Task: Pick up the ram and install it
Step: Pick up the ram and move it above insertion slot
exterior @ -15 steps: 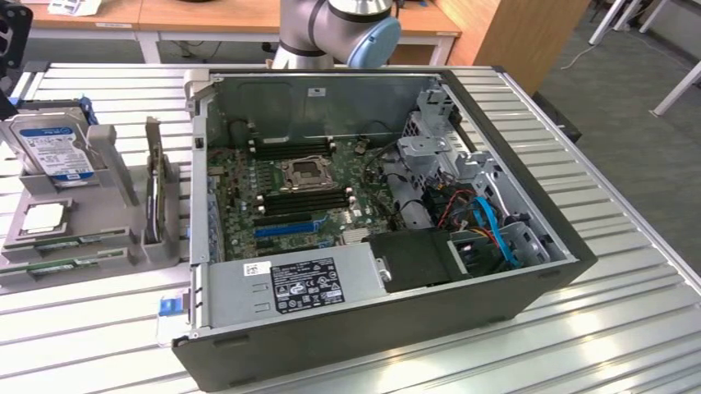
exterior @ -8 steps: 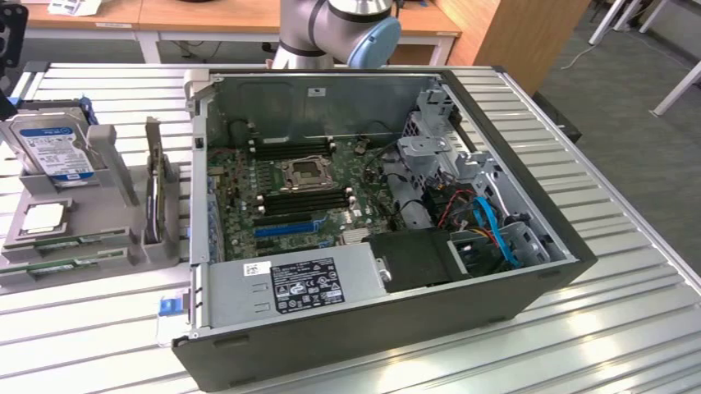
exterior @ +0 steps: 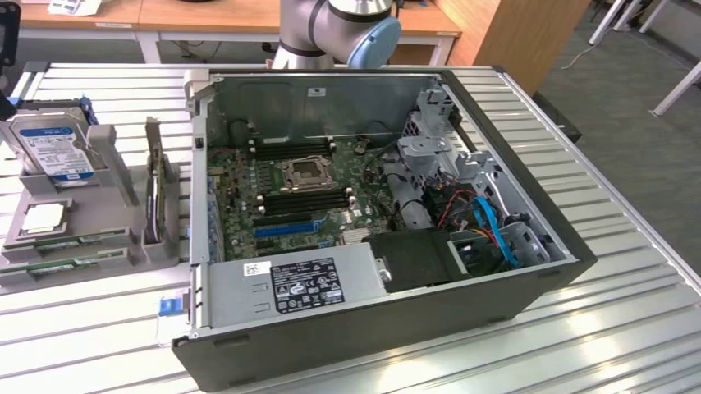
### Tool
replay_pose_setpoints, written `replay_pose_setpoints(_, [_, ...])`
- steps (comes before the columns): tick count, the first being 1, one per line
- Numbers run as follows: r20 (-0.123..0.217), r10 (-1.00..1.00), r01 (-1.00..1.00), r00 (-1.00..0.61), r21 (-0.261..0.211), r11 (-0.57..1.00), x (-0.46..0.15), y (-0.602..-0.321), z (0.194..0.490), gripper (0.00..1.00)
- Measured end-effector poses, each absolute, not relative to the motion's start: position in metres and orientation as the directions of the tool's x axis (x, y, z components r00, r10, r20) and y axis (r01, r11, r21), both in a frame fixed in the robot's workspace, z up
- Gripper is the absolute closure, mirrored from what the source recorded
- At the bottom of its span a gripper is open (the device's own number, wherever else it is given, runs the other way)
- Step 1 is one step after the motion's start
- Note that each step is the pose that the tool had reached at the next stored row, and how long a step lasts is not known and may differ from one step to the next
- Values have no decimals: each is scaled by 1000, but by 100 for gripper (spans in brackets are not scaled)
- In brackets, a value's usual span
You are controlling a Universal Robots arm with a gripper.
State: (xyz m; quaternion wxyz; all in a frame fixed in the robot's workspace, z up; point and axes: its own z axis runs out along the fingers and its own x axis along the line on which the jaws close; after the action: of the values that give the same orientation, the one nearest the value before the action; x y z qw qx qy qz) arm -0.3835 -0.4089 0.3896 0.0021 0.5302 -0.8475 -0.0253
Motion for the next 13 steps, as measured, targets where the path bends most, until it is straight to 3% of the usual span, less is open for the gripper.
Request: replay_pose_setpoints(13, [-23, -975, -974, -222, 45, 221, -384, -409, 389, 90])
